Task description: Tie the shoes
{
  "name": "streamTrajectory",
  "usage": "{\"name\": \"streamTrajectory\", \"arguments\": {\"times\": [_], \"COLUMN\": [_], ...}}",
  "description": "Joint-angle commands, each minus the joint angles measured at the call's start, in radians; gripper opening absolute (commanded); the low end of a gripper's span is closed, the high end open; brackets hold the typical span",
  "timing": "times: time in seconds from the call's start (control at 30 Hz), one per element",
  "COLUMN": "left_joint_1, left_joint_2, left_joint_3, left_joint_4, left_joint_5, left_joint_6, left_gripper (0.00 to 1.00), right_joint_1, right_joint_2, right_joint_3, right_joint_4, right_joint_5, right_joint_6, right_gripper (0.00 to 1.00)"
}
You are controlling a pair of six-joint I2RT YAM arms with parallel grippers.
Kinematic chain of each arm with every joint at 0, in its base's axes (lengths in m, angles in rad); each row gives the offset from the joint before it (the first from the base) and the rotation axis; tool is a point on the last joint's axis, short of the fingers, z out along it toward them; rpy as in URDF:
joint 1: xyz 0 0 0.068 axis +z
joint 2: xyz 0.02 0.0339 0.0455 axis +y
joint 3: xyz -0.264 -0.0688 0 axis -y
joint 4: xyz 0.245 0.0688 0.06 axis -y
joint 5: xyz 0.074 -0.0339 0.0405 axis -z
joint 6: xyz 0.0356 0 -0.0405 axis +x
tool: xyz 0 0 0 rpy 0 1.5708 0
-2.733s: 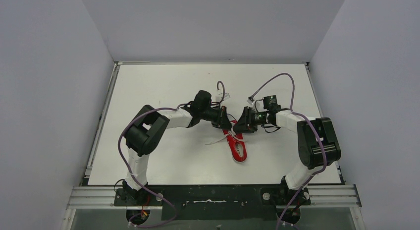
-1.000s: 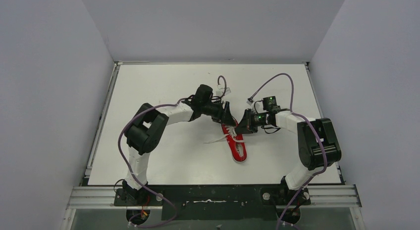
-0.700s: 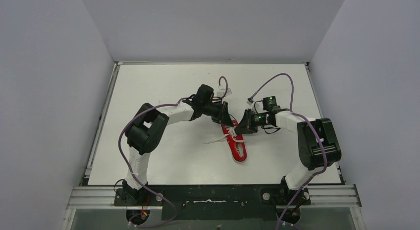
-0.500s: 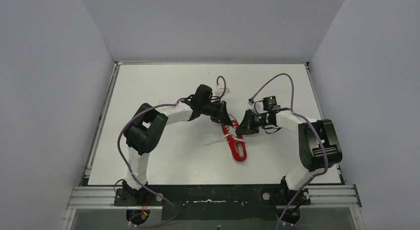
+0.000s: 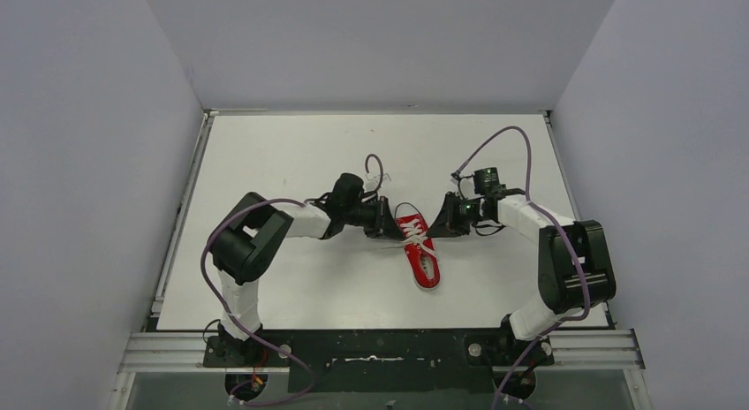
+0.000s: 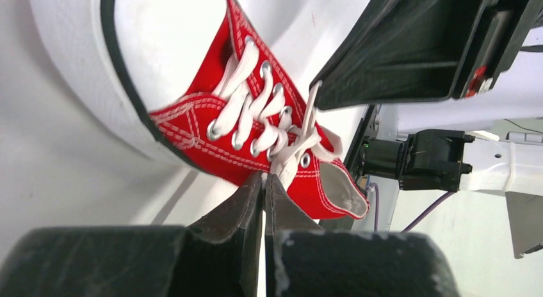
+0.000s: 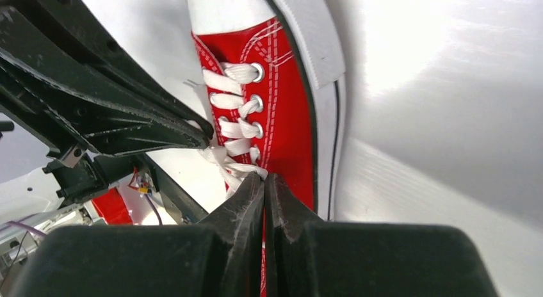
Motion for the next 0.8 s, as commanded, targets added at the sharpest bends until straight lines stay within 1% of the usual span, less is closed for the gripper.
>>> {"name": "streamTrajectory", "arguments": {"times": [0.0,0.17,0.4,0.57,0.77], "left_joint_1": [0.004,0.005,0.006,0.005,0.004], "left_joint_2": [-0.090,-0.120,-0.140,-0.157,-0.171], "left_joint_3": [-0.050,-0.112,-0.165,-0.217,-0.261], "left_joint_4": [0.137,0.133,0.125,0.162,0.150], "left_joint_5": [-0.031,-0.048,-0.055,-0.053,-0.058], "left_joint_6": [-0.089,-0.115,-0.149,-0.196,-0.214], "left_gripper": [0.00,0.00,0.00,0.00,0.00], "right_joint_1": [-0.028,-0.041,-0.077,-0.108,-0.149], "right_joint_2": [0.011,0.021,0.035,0.009,-0.027], "right_joint_3": [0.045,0.037,0.004,-0.028,-0.090], "right_joint_4": [0.007,0.017,0.093,0.148,0.244], "right_joint_5": [0.048,0.059,0.053,0.060,0.061], "right_joint_6": [-0.007,0.002,0.067,0.108,0.182], "right_gripper": [0.00,0.00,0.00,0.00,0.00]}}
